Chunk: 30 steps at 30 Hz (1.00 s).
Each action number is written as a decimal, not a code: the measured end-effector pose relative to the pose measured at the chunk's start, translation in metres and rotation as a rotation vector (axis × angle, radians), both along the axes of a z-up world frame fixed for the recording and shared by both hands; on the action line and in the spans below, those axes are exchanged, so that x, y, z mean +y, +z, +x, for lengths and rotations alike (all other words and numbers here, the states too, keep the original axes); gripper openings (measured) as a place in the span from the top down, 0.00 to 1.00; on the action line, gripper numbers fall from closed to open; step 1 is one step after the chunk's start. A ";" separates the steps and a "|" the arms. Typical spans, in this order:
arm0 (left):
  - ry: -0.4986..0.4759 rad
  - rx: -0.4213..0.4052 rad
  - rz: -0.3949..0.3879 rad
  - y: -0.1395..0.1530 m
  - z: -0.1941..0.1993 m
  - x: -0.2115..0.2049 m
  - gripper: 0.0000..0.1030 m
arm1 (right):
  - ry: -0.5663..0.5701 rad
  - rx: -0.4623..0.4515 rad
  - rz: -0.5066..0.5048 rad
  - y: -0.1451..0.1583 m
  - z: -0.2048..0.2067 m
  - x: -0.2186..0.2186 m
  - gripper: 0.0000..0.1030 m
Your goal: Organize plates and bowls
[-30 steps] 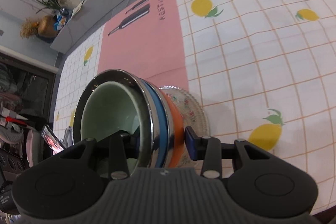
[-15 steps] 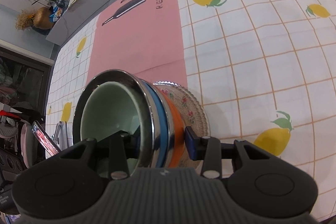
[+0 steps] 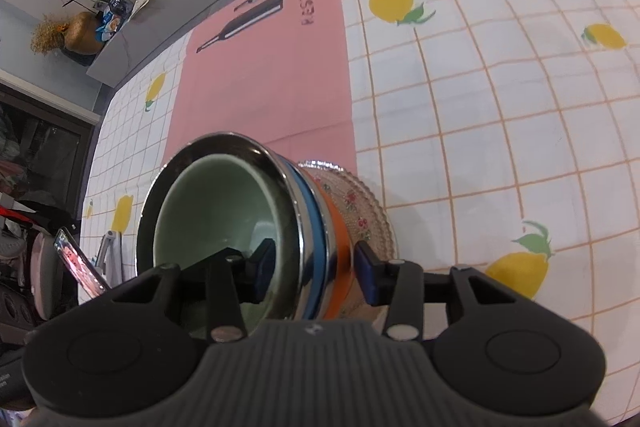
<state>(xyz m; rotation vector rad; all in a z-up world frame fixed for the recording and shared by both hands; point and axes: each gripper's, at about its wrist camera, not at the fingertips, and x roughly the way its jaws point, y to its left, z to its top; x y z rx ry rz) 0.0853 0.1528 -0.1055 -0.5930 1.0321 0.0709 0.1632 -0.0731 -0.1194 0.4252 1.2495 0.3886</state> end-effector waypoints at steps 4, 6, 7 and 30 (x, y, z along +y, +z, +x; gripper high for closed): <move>-0.004 -0.045 0.054 0.014 -0.004 -0.003 0.29 | 0.002 -0.056 -0.022 0.013 -0.004 -0.002 0.51; 0.005 -0.084 0.100 0.026 -0.008 -0.006 0.29 | 0.004 -0.094 -0.042 0.022 -0.007 -0.004 0.50; 0.007 -0.108 0.130 0.033 -0.011 -0.007 0.29 | 0.004 -0.116 -0.053 0.027 -0.009 -0.006 0.49; -0.260 -0.653 0.524 0.156 -0.105 -0.114 0.27 | 0.017 -0.779 -0.293 0.153 -0.121 -0.086 0.26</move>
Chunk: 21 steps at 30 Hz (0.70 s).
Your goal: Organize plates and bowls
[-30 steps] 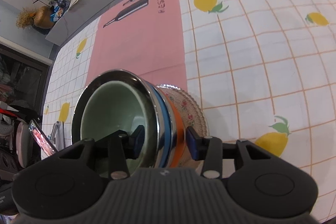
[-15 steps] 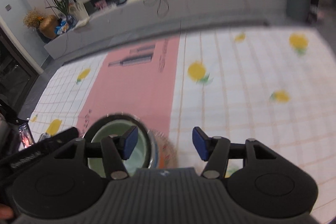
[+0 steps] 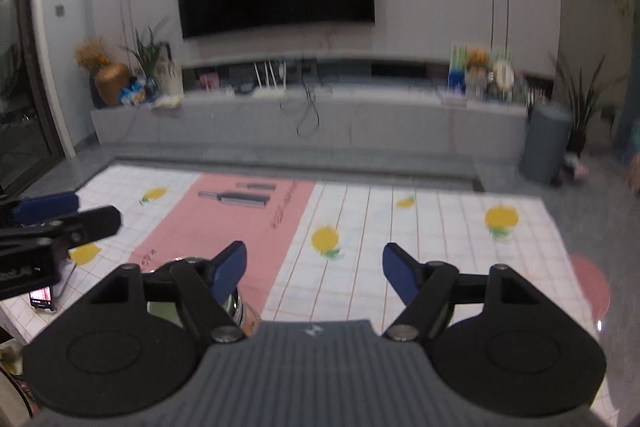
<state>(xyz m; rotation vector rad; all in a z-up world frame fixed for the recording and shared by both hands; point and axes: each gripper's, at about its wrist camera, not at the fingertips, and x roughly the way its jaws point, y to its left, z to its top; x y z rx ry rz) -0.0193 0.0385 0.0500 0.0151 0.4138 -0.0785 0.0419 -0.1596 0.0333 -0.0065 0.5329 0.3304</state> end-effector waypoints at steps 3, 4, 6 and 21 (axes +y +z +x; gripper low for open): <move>-0.013 -0.040 -0.016 -0.006 -0.012 -0.008 0.28 | -0.027 -0.046 0.012 -0.002 -0.022 -0.012 0.25; -0.017 -0.046 -0.022 -0.009 -0.015 -0.010 0.28 | -0.042 -0.058 0.012 -0.004 -0.029 -0.015 0.25; -0.029 -0.069 -0.022 -0.016 -0.023 -0.016 0.27 | -0.062 -0.073 0.010 -0.009 -0.042 -0.019 0.25; 0.026 0.208 0.001 -0.075 -0.032 -0.039 0.16 | -0.194 0.096 -0.040 -0.067 -0.085 -0.034 0.24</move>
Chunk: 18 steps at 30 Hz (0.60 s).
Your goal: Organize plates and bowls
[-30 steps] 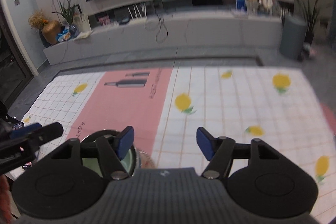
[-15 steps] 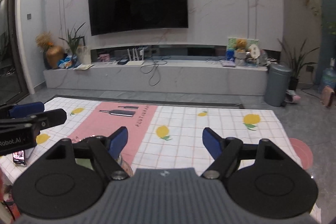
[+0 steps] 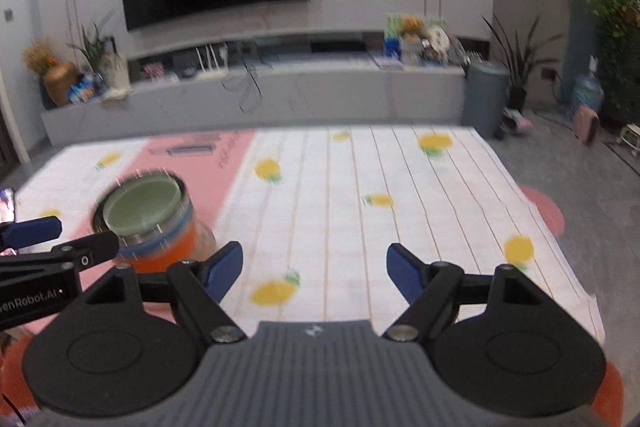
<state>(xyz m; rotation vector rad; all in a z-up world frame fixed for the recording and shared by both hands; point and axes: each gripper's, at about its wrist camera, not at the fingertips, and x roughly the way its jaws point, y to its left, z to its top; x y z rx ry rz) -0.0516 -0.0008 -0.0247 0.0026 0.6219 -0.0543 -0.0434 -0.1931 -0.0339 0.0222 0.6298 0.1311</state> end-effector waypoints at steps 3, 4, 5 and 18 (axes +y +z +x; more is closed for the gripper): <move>-0.001 0.050 -0.002 -0.012 0.000 -0.002 0.16 | 0.004 0.036 -0.016 -0.012 -0.002 -0.001 0.24; 0.001 0.066 -0.006 -0.015 0.001 -0.003 0.16 | 0.003 0.046 -0.018 -0.014 -0.001 -0.002 0.24; 0.008 0.080 -0.010 -0.019 0.003 -0.003 0.16 | 0.005 0.055 -0.016 -0.019 -0.001 -0.002 0.24; 0.034 0.161 0.010 -0.033 0.004 -0.009 0.16 | -0.009 0.122 -0.012 -0.037 0.005 -0.007 0.24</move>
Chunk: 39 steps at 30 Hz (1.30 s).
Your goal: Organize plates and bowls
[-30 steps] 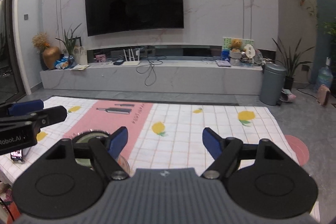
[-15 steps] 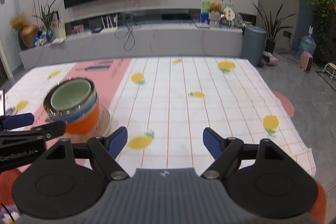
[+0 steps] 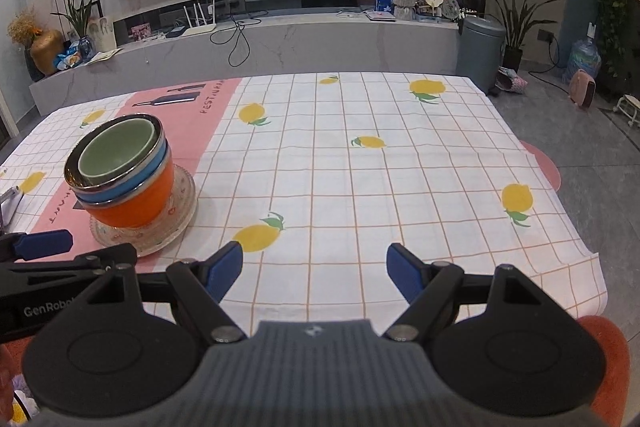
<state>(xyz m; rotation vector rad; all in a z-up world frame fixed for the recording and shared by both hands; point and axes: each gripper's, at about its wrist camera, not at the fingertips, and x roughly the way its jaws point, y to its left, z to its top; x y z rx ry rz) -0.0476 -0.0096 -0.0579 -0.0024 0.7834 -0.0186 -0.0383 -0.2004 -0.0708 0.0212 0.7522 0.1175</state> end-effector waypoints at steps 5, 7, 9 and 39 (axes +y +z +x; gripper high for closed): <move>0.004 -0.005 0.003 0.001 0.002 -0.002 0.16 | 0.007 -0.009 -0.001 0.001 -0.001 0.002 0.24; 0.002 -0.006 0.005 0.001 0.002 -0.002 0.16 | 0.009 -0.013 -0.001 0.001 -0.002 0.002 0.24; -0.002 -0.006 0.006 0.001 0.002 -0.003 0.16 | 0.010 -0.017 -0.002 0.002 -0.002 0.002 0.24; -0.021 -0.041 0.023 0.005 -0.003 -0.009 0.16 | -0.007 -0.038 0.010 0.003 -0.009 -0.002 0.23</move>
